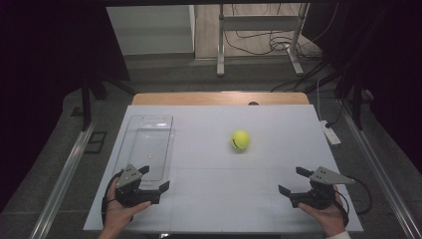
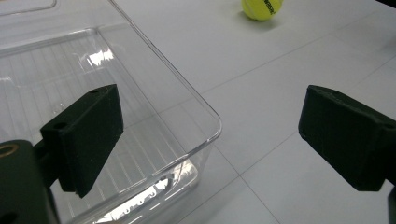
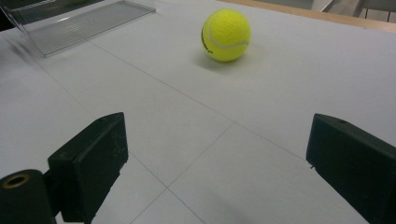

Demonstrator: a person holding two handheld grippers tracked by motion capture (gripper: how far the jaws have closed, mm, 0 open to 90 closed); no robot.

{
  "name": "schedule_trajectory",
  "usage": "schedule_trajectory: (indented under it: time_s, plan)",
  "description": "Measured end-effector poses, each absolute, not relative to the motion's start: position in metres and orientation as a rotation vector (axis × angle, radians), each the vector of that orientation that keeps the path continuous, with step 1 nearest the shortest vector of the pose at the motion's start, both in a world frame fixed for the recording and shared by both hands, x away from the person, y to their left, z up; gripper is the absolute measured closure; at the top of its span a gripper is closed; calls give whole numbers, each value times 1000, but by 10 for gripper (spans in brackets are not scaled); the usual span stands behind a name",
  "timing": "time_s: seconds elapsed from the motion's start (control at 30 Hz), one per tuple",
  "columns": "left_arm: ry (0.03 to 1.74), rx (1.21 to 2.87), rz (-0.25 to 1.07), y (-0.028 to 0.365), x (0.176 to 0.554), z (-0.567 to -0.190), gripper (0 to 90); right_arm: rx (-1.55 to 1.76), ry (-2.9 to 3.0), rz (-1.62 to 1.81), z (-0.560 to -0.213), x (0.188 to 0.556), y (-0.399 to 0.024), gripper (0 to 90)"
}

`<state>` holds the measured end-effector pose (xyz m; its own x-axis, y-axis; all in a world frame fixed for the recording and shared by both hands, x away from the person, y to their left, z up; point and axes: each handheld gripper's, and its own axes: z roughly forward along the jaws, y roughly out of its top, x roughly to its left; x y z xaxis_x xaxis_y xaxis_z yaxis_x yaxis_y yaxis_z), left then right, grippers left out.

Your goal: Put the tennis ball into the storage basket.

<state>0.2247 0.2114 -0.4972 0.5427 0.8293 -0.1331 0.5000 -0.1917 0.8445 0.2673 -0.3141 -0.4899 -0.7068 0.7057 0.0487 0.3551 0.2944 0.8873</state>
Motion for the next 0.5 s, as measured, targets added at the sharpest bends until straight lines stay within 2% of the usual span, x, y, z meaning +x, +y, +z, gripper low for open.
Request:
schedule_trajectory:
  time_s: [0.5]
  plan:
    - [1087,1845,447,212,225,-496,76,949,2247,1376,-493,267,-311,65]
